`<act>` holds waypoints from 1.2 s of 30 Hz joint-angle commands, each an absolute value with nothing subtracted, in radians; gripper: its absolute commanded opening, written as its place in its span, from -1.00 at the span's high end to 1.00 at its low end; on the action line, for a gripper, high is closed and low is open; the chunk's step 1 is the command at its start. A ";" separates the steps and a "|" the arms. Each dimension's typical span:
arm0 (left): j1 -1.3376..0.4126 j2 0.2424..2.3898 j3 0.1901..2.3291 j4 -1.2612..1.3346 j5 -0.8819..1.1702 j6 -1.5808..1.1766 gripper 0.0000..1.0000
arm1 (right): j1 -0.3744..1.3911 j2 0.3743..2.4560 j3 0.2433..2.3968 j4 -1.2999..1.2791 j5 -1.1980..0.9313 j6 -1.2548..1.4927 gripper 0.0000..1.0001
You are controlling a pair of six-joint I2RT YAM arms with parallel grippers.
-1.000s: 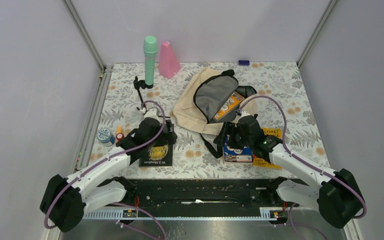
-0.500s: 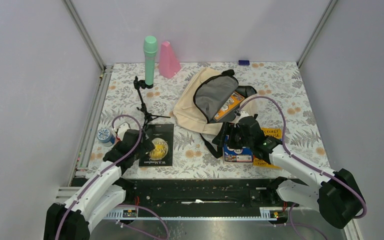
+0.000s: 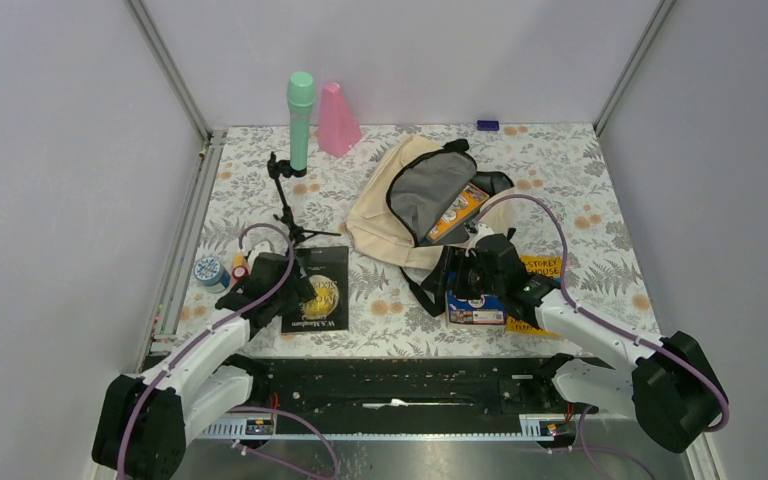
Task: Pack the student bag
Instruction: Pick up the book from the center of the board.
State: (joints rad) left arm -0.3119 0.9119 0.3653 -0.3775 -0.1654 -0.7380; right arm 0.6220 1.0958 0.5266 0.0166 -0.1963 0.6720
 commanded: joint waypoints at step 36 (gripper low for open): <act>-0.854 1.105 0.490 -0.330 -0.248 -0.832 0.01 | 0.703 1.373 0.600 0.186 -0.229 0.651 -0.47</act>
State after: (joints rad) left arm -0.8486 1.1748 0.4797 -0.2287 -0.2146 -0.7898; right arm 0.6941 1.3472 0.5186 0.1680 -0.2379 0.6880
